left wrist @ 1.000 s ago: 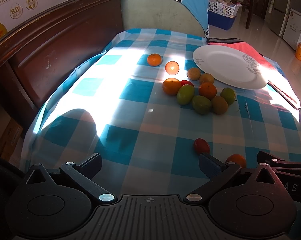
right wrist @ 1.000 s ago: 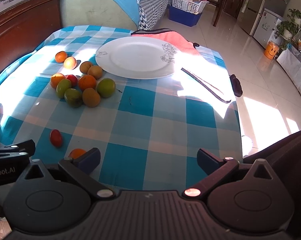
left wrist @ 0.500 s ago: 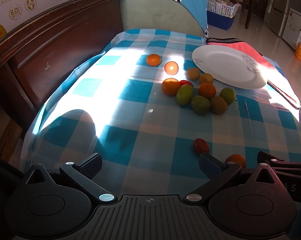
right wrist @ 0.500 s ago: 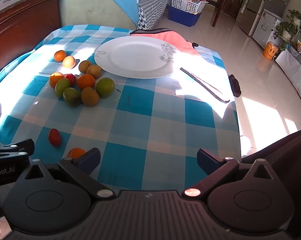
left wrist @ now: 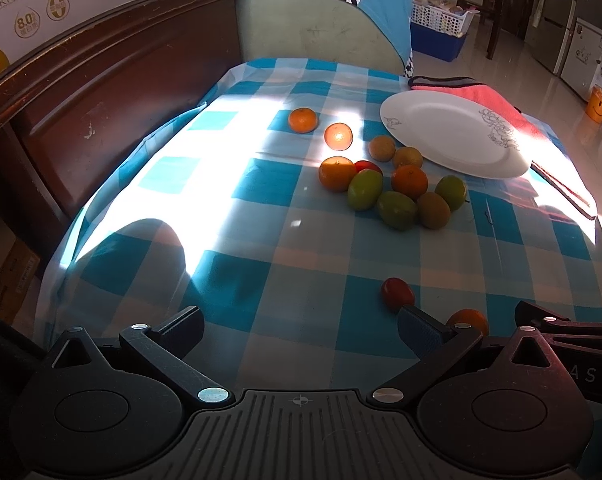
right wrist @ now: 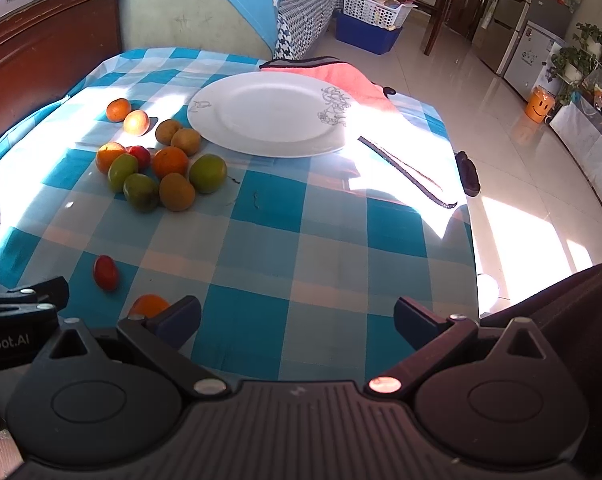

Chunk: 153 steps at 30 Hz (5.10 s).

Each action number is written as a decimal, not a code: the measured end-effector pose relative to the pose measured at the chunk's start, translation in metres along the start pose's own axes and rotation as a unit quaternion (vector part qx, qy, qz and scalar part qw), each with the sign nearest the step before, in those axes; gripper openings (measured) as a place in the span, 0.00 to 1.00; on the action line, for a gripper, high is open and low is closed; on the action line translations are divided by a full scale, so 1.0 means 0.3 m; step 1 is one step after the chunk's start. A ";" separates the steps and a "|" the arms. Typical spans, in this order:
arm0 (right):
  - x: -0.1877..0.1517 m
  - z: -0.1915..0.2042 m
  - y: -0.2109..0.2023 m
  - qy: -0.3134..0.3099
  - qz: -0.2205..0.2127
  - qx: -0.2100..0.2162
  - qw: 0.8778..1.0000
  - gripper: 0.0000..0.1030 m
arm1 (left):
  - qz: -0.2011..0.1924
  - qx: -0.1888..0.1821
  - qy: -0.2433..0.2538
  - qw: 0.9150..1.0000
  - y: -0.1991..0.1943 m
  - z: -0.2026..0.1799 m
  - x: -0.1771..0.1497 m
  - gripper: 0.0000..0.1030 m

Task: Organize fruits
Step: 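Move the right tool toward a green mango while the left tool approaches a red cherry tomato, then close the right tool on the green mango while the left tool grasps the red tomato, then carry the green mango in the right tool while the left tool carries the tomato to the plate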

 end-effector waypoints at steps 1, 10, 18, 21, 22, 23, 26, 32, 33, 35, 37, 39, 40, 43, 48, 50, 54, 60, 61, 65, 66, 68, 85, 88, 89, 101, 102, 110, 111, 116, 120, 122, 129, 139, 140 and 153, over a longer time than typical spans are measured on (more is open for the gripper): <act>0.002 -0.008 -0.003 0.003 -0.001 0.005 1.000 0.99 | 0.000 0.001 0.002 1.000 0.003 0.000 0.000 1.00; -0.042 -0.123 -0.047 0.035 -0.001 0.079 0.996 0.99 | -0.001 -0.002 -0.034 0.999 0.020 0.064 0.006 1.00; -0.105 -0.114 -0.060 0.027 0.020 0.156 0.987 0.84 | -0.011 -0.004 -0.035 0.999 0.021 0.062 0.003 1.00; -0.113 -0.097 -0.055 0.025 0.026 0.171 0.985 0.82 | -0.017 -0.004 -0.026 0.999 0.020 0.052 0.001 1.00; -0.117 -0.090 -0.053 0.023 0.027 0.176 0.984 0.80 | -0.019 -0.005 -0.022 1.000 0.020 0.048 0.000 1.00; -0.119 -0.082 -0.052 0.018 0.029 0.180 0.983 0.78 | -0.022 -0.006 -0.018 1.000 0.021 0.042 -0.001 1.00; -0.125 -0.058 -0.050 0.004 0.029 0.185 0.982 0.72 | -0.030 -0.011 -0.011 0.999 0.021 0.030 0.000 1.00; -0.138 -0.021 -0.036 -0.017 0.031 0.183 0.983 0.61 | -0.039 -0.018 0.013 0.999 0.037 -0.009 -0.002 0.99; -0.138 -0.020 -0.033 -0.016 0.031 0.182 0.983 0.59 | -0.039 -0.022 0.016 0.999 0.041 -0.015 -0.001 0.99; -0.139 -0.019 -0.025 -0.013 0.033 0.184 0.982 0.55 | -0.040 -0.030 0.021 0.999 0.049 -0.026 -0.002 0.99; -0.141 -0.017 -0.023 -0.012 0.034 0.189 0.981 0.50 | -0.042 -0.038 0.026 0.998 0.054 -0.037 -0.005 0.98; -0.142 -0.013 -0.025 -0.016 0.028 0.188 0.982 0.47 | -0.042 -0.048 0.033 0.997 0.060 -0.050 -0.008 0.98; -0.142 -0.009 -0.024 -0.018 0.026 0.187 0.982 0.44 | -0.041 -0.051 0.037 0.997 0.063 -0.056 -0.010 0.96; -0.145 -0.004 -0.024 -0.022 0.019 0.183 0.983 0.37 | -0.035 -0.053 0.046 0.997 0.081 -0.069 -0.017 0.89; -0.143 -0.007 -0.020 -0.015 0.016 0.184 0.983 0.33 | -0.025 -0.059 0.033 0.997 0.109 -0.060 -0.020 0.74; -0.142 -0.011 -0.016 -0.010 0.014 0.184 0.983 0.33 | -0.021 -0.063 0.028 0.997 0.117 -0.055 -0.021 0.65; -0.140 -0.019 -0.013 0.003 0.013 0.180 0.984 0.33 | -0.029 -0.067 0.032 0.997 0.114 -0.053 -0.023 0.57; -0.138 -0.024 -0.008 0.011 0.013 0.174 0.985 0.33 | -0.037 -0.072 0.026 0.996 0.110 -0.042 -0.022 0.37; -0.138 -0.025 -0.007 0.012 0.012 0.174 0.985 0.33 | -0.037 -0.075 0.023 0.996 0.109 -0.039 -0.020 0.33; -0.139 -0.027 -0.005 0.014 0.012 0.175 0.984 0.33 | -0.039 -0.079 0.022 0.996 0.108 -0.036 -0.022 0.25; -0.139 -0.027 -0.006 0.015 0.012 0.175 0.984 0.33 | -0.040 -0.081 0.021 0.996 0.108 -0.035 -0.022 0.23; -0.139 -0.029 -0.004 0.018 0.012 0.177 0.984 0.33 | -0.042 -0.084 0.018 0.995 0.106 -0.033 -0.021 0.20; -0.132 -0.047 0.004 0.038 0.013 0.175 0.984 0.34 | -0.035 -0.085 0.005 0.996 0.094 -0.017 -0.032 0.25; -0.132 -0.046 0.004 0.037 0.013 0.174 0.984 0.34 | -0.035 -0.082 0.012 0.996 0.093 -0.021 -0.039 0.25; -0.132 -0.045 0.004 0.036 0.012 0.173 0.984 0.34 | -0.035 -0.084 0.013 0.996 0.092 -0.021 -0.041 0.25; -0.121 -0.054 0.011 0.045 0.013 0.186 0.981 0.33 | -0.058 -0.096 0.007 0.994 0.071 -0.024 -0.032 0.15; -0.118 -0.058 0.013 0.047 0.013 0.186 0.981 0.33 | -0.060 -0.096 0.005 0.994 0.069 -0.022 -0.030 0.15; -0.054 -0.078 0.033 0.052 0.000 0.183 0.982 0.33 | -0.080 -0.109 0.015 0.991 0.041 -0.046 0.002 0.15; -0.043 -0.080 0.035 0.052 -0.002 0.184 0.982 0.33 | -0.082 -0.112 0.016 0.990 0.039 -0.049 0.008 0.15; 0.021 -0.092 0.045 0.049 -0.018 0.196 0.979 0.33 | -0.093 -0.126 0.032 0.987 0.033 -0.073 0.044 0.15; 0.081 -0.112 0.064 0.052 -0.027 0.200 0.978 0.33 | -0.095 -0.136 0.041 0.985 0.046 -0.091 0.075 0.15; 0.111 -0.124 0.075 0.053 -0.032 0.197 0.978 0.33 | -0.096 -0.138 0.045 0.985 0.056 -0.099 0.092 0.15; 0.204 -0.169 0.132 0.063 -0.025 0.195 0.978 0.33 | -0.096 -0.159 0.043 0.982 0.084 -0.107 0.159 0.15; 0.303 -0.187 0.190 0.069 -0.026 0.194 0.978 0.33 | -0.098 -0.168 0.067 0.979 0.139 -0.149 0.256 0.15; 0.311 -0.188 0.198 0.072 -0.025 0.193 0.978 0.33 | -0.099 -0.169 0.071 0.978 0.146 -0.156 0.266 0.15; 0.410 -0.199 0.319 0.101 -0.007 0.176 0.979 0.33 | -0.092 -0.164 0.113 0.976 0.253 -0.241 0.388 0.15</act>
Point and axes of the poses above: each gripper's, at about its wrist camera, not at the fingertips, and y roughly the way its jaws point, z to its left, x to its top, the point moved 1 cm from there along y, roughly the way its jaws point, and after that the axes turned 3 degrees about -x, right-handed, at the moved point
